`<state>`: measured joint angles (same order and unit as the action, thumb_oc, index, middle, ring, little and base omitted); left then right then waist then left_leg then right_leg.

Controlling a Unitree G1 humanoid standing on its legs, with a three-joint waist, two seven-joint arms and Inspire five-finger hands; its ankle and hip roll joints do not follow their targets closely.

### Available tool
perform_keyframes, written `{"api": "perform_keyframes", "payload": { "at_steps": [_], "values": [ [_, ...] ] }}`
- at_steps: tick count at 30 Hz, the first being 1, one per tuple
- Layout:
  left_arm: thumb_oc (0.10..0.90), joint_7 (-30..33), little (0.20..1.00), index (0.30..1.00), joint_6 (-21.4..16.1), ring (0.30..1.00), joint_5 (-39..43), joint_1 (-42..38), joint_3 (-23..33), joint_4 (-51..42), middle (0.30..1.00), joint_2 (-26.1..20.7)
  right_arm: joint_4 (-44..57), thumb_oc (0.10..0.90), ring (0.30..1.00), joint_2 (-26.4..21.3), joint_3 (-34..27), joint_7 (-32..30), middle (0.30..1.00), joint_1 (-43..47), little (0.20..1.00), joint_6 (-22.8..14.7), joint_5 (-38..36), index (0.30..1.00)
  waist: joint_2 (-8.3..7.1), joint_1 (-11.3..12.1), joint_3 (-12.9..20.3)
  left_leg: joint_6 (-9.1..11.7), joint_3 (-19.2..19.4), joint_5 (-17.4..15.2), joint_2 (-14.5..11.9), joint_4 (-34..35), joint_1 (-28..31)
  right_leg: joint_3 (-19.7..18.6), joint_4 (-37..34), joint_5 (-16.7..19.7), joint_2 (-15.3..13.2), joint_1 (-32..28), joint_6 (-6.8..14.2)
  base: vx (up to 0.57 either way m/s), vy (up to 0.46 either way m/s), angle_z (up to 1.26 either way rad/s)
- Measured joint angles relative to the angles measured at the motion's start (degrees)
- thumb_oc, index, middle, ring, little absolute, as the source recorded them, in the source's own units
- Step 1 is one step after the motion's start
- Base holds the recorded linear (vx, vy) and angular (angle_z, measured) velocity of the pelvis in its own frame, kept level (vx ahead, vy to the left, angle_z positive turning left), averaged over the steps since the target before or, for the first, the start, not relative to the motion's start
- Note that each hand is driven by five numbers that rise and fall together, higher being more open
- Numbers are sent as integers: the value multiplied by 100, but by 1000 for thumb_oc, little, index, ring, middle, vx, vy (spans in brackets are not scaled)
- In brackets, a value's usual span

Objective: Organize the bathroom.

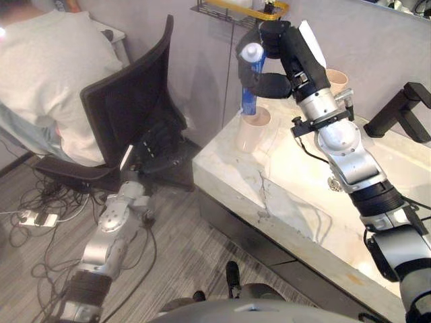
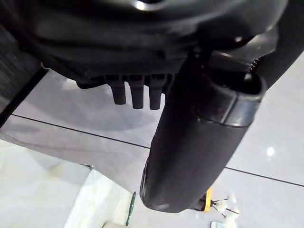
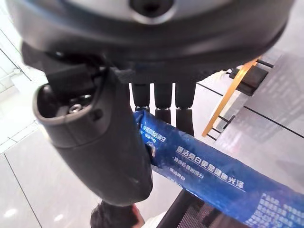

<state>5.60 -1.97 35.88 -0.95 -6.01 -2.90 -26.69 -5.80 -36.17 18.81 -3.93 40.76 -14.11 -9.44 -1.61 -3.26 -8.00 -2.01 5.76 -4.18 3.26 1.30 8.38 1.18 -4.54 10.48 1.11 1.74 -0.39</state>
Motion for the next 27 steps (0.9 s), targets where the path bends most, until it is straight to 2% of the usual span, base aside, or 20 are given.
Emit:
{"api": "perform_keyframes", "payload": {
  "at_steps": [22,23,27],
  "values": [
    [800,-69,900,900,133,900,18,19,-2,0,900,-7,-32,400,300,32,-127,21,300,-639,300,-26,7,300,51,-10,30,0,79,0,11,-5,7,-130,0,2,16,25,-1,14,-4,-2],
    [800,-68,900,900,133,900,18,45,-2,0,900,-7,-32,800,900,68,-127,23,900,-646,900,-27,7,900,56,-18,32,0,79,0,11,-5,8,-131,0,2,16,24,-1,0,0,0],
    [800,-67,900,900,133,900,17,72,-10,0,900,-7,-32,800,900,73,-126,81,900,-676,900,-26,7,900,61,-18,35,0,79,0,13,-4,7,-130,0,2,14,25,-1,-3,8,0]
  ]
}}
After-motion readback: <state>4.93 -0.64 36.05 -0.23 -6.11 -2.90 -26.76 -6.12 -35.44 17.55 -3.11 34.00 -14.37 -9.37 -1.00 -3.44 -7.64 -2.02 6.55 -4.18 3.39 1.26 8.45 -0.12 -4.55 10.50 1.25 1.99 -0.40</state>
